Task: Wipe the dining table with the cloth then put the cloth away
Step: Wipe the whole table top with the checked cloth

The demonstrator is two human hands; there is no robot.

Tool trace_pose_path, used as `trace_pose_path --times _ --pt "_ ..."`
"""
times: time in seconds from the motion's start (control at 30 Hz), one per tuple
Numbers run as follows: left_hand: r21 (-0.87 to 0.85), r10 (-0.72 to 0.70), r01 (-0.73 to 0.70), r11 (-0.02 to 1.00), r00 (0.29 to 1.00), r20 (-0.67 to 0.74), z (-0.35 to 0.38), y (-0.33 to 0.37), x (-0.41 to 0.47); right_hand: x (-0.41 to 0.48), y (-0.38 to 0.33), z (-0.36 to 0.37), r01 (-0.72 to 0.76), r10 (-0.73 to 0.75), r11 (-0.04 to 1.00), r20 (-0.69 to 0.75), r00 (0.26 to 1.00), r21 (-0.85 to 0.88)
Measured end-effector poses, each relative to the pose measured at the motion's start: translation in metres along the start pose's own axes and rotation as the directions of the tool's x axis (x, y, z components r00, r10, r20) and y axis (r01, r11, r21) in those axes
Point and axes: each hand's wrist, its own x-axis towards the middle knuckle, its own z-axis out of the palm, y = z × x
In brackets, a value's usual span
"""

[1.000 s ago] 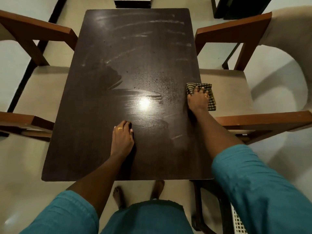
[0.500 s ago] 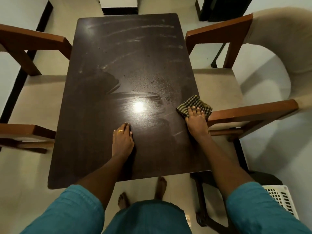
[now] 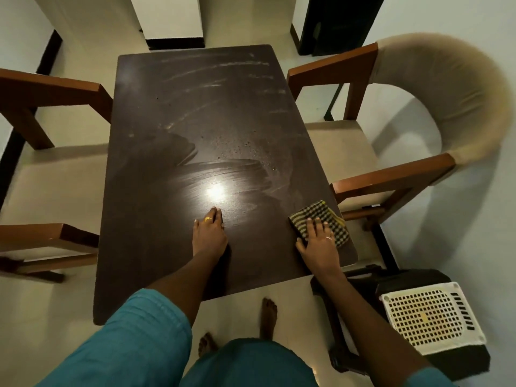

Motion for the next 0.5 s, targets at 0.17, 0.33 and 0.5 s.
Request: trace_pose_path --times 0.17,0.33,0.5 --pt "0.034 0.023 -0.024 0.999 0.999 0.037 -0.005 -0.003 0.004 0.02 0.01 -0.007 0.056 -0.059 0.995 -0.035 0.998 -0.078" --pt "0.038 0.026 -0.028 0.999 0.999 0.036 -0.004 -0.002 0.007 0.047 -0.031 -0.004 0.003 -0.002 1.0 -0.02 1.0 0.015" --pt "0.021 0.036 -0.037 0.999 0.999 0.026 0.0 -0.004 0.008 0.043 -0.098 0.005 0.174 -0.174 0.985 -0.013 0.985 0.006"
